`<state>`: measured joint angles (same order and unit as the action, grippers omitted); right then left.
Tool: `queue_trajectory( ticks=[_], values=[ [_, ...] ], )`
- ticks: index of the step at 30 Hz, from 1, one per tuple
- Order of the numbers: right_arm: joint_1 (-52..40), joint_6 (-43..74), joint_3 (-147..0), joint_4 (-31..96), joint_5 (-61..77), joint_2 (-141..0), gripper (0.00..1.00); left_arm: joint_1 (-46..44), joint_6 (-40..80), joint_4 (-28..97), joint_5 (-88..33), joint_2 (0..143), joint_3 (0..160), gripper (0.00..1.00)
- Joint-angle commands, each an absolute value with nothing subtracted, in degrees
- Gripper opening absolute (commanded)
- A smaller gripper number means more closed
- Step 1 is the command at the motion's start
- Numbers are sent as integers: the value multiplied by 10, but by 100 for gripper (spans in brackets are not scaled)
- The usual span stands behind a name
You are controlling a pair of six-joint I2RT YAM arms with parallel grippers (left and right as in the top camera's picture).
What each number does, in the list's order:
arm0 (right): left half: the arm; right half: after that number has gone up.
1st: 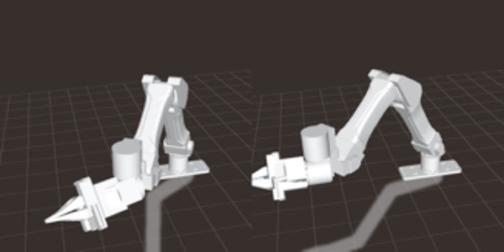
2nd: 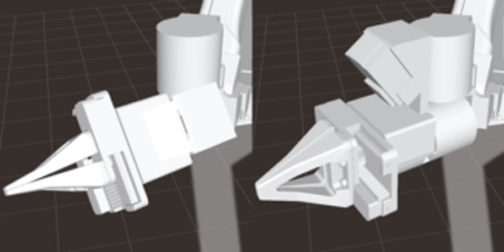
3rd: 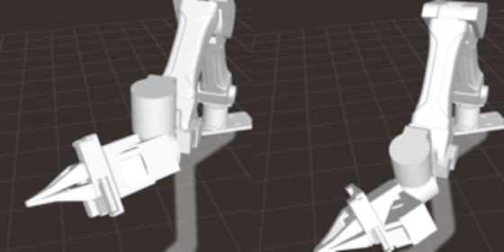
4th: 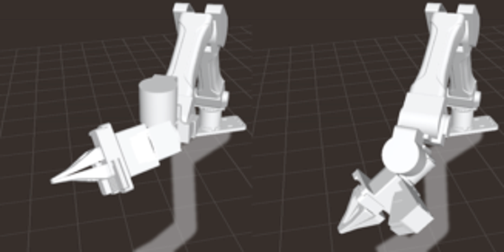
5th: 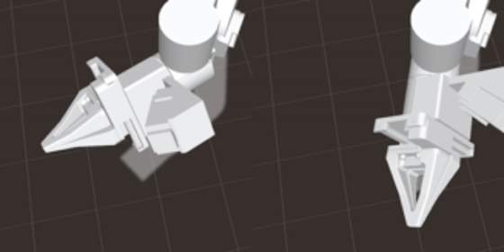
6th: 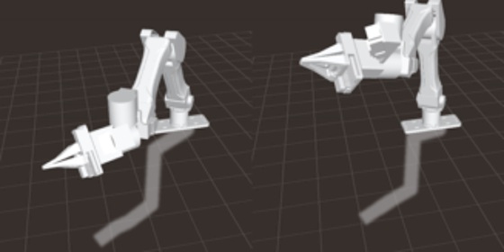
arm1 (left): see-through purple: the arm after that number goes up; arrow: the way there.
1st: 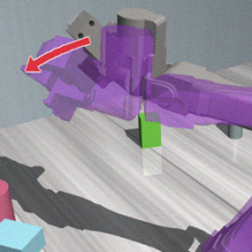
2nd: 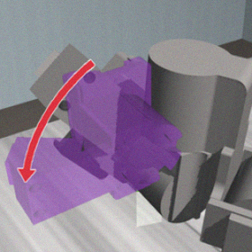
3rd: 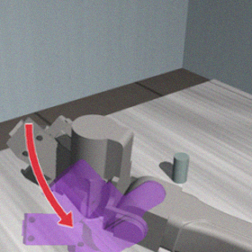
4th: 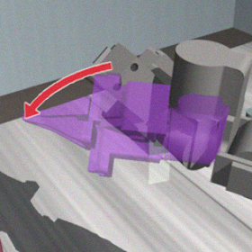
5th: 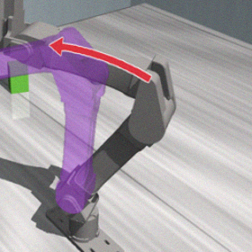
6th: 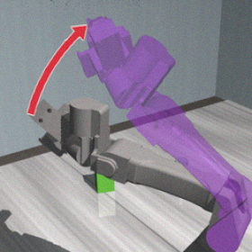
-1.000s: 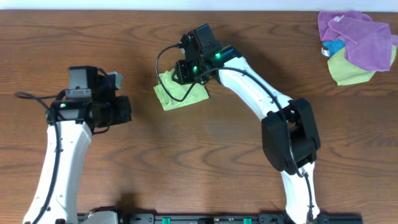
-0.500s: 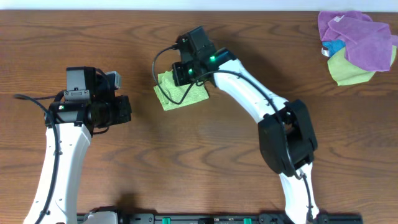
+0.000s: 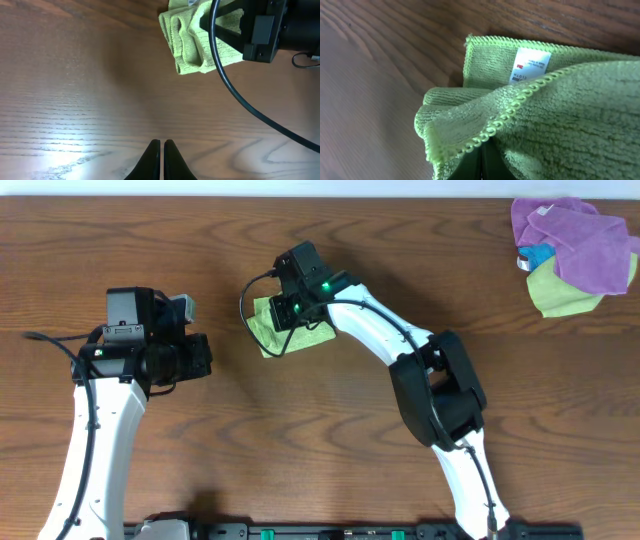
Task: Fold the cloth
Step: 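Release the cloth and lift the right gripper up and away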
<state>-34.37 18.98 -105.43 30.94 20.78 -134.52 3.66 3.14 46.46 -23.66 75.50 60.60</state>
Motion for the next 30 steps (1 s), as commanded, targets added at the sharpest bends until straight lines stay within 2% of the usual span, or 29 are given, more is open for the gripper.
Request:
queue_trajectory(
  ticks=[1,19,30],
  values=[
    [-342,192,-1061,309,212,-1343,1,37,20,467,-252,749,613,6],
    [-340,192,-1065,307,236,-1363,1,37,17,466,-256,749,613,6],
    [-344,141,-1069,340,208,-1366,1,37,17,464,-256,749,613,6]
  ],
)
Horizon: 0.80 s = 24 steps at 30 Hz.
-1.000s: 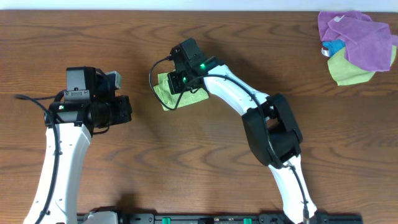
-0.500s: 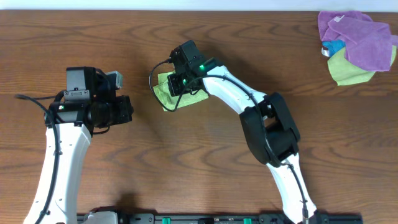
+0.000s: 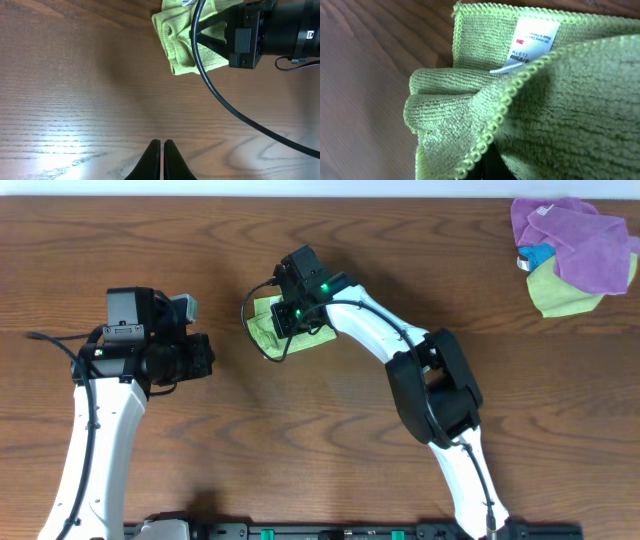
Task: Fold the cloth
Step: 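Release the cloth and lift the right gripper up and away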
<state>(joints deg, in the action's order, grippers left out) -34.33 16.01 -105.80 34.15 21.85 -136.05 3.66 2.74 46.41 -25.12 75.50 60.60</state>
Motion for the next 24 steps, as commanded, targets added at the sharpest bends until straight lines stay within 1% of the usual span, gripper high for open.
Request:
queue_trajectory(
  ticks=[1,5,12,16,17,18,19,20,21,22,23,24],
  values=[
    [-344,143,-1070,339,208,-1366,1,37,17,464,-256,749,613,6],
    [-338,148,-1091,338,227,-1366,2,37,17,464,-256,749,613,6],
    [-326,150,-1181,352,229,-1366,1,37,17,460,-255,749,613,6],
    [-314,149,-1223,384,229,-1366,2,37,14,451,-255,749,613,6],
    [-310,149,-1232,396,229,-1366,11,37,14,449,-255,750,613,6],
    [-305,148,-1244,413,229,-1366,32,37,14,446,-255,750,613,6],
    [-300,140,-1258,434,229,-1366,47,37,14,443,-255,752,612,6],
    [-293,132,-1274,461,224,-1366,72,37,15,440,-255,755,612,6],
    [-287,128,-1290,488,218,-1365,82,37,15,436,-256,761,612,11],
    [-278,123,-1309,520,206,-1364,95,37,15,433,-256,767,612,16],
    [-271,116,-1327,548,194,-1361,99,37,15,429,-260,775,612,23],
    [-264,111,-1345,577,178,-1359,99,37,14,424,-271,784,612,35]
  ],
)
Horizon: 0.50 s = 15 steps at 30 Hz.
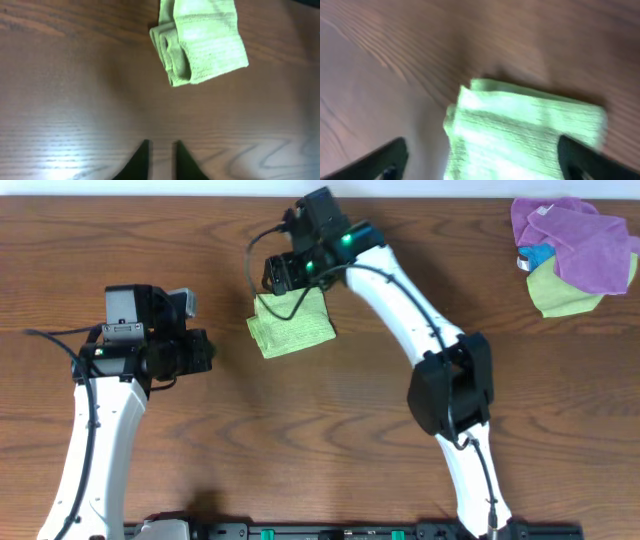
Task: Fold the cloth
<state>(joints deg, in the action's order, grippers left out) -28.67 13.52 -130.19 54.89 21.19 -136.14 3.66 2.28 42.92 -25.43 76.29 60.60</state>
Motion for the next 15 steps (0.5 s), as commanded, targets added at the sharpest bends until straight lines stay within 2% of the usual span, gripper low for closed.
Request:
queue_trajectory(
  ticks=[1,2,6,11,15],
  values=[
    [-258,105,-1361,605,163,-1354,99,37,15,419,-282,794,612,42],
    [-253,104,-1377,639,135,-1347,99,37,14,413,-292,806,612,50],
    [-247,95,-1391,733,13,-1302,99,20,2,397,-294,837,612,62],
    [-248,89,-1391,822,-52,-1224,99,-34,8,357,-281,840,612,98],
    [-249,90,-1390,864,-92,-1143,99,-83,29,331,-244,840,612,95]
  ],
)
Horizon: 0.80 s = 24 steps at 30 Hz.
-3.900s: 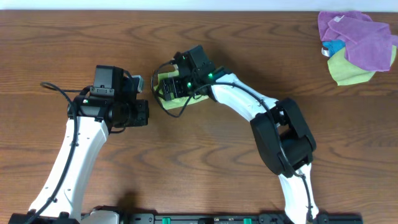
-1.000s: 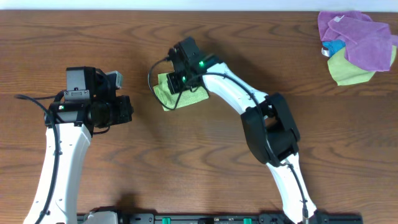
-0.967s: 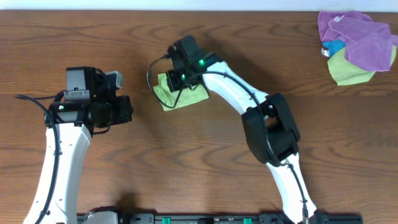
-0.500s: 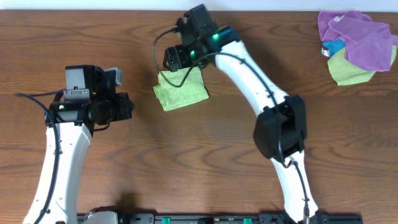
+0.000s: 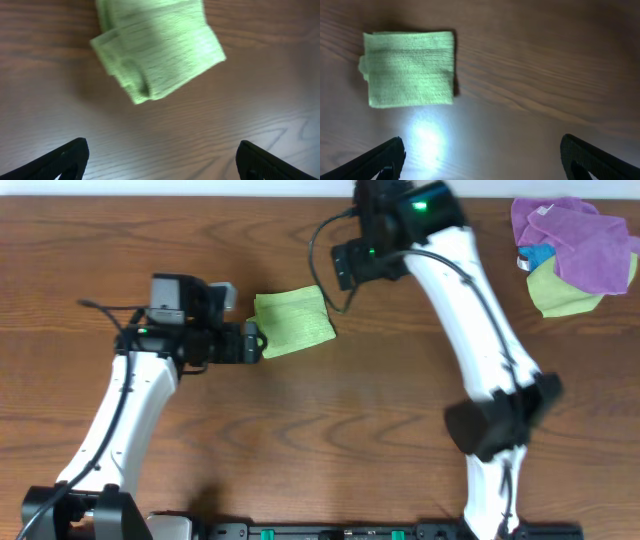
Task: Fold the cloth
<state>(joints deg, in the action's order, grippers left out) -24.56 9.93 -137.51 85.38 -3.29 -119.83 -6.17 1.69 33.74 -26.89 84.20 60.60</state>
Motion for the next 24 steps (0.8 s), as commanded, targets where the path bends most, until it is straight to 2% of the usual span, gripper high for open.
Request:
queue_trajectory(
  ticks=[1,9,17,24],
  values=[
    [-250,93,-1390,874,-106,-1122,99,-90,36,327,-239,840,612,95],
    [-255,115,-1350,941,-153,-963,99,-98,52,328,-241,840,612,95],
    [-282,170,-1081,930,-195,-702,99,-99,54,330,-270,840,612,96],
    [-304,249,-842,891,-160,-461,99,-105,65,332,-270,840,612,95]
  ],
)
